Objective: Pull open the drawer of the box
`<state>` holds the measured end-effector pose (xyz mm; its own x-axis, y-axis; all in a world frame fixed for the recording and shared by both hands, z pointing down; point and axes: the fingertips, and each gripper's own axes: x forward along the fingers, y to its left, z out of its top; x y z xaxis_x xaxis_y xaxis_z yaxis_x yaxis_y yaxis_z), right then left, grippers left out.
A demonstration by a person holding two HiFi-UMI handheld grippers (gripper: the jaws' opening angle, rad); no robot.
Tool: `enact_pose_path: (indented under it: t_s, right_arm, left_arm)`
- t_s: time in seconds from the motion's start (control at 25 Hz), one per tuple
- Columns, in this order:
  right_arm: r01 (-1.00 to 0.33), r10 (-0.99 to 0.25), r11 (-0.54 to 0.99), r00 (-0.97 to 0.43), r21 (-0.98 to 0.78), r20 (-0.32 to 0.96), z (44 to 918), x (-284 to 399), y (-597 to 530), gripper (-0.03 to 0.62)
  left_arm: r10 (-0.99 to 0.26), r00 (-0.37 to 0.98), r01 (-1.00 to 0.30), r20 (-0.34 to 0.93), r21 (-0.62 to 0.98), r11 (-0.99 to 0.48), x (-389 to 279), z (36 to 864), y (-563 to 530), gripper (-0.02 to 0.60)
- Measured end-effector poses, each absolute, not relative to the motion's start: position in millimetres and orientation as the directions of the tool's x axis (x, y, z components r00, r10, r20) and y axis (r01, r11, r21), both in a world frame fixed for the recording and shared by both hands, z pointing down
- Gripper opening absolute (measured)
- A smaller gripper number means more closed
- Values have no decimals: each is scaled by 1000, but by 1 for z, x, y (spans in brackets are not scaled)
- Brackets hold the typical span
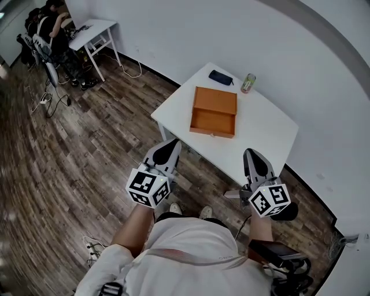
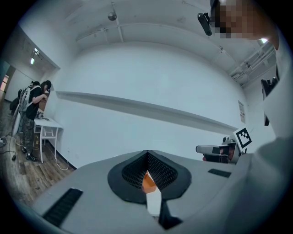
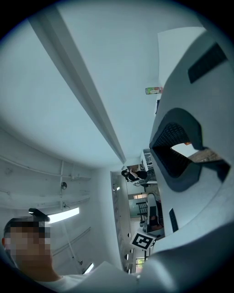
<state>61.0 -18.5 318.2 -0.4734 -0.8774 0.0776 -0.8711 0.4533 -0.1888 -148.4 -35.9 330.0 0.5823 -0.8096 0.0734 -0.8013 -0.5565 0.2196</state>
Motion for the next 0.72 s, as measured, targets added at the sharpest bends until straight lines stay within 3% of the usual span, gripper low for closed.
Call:
enact_pose_path:
  t_s: [0.72]
  right_arm:
    - [-863,-868,475,-492,-174,72,315,74,-27,3]
  left_arm:
    - [-815,573,-811,84,203,-549,-132,327,-44,11]
